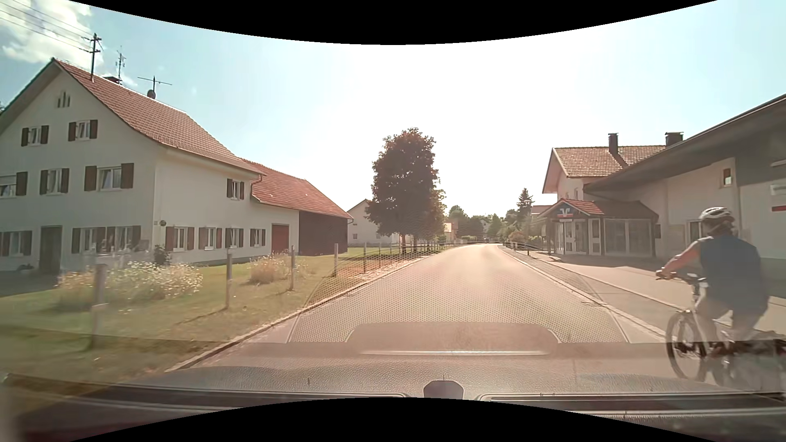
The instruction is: Follow the waypoints while adhering to traffic rules and regulations
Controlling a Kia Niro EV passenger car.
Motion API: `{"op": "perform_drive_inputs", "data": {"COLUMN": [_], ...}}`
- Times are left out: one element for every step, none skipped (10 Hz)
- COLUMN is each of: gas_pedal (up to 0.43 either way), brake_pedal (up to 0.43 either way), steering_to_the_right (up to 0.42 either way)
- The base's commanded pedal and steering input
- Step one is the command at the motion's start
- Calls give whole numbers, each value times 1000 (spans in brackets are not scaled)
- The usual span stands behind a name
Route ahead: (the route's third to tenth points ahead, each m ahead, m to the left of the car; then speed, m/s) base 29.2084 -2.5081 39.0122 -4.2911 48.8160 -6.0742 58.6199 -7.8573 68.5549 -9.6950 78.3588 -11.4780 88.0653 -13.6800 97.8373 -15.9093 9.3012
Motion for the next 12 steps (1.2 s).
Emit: {"op": "perform_drive_inputs", "data": {"gas_pedal": [189, 169, 157, 157, 150, 150, 150, 138, 138, 138, 138, 130], "brake_pedal": [6, 6, 6, 6, 6, 6, 6, 6, 6, 6, 6, 6], "steering_to_the_right": [11, 20, 30, 40, 46, 54, 59, 62, 66, 68, 69, 69]}}
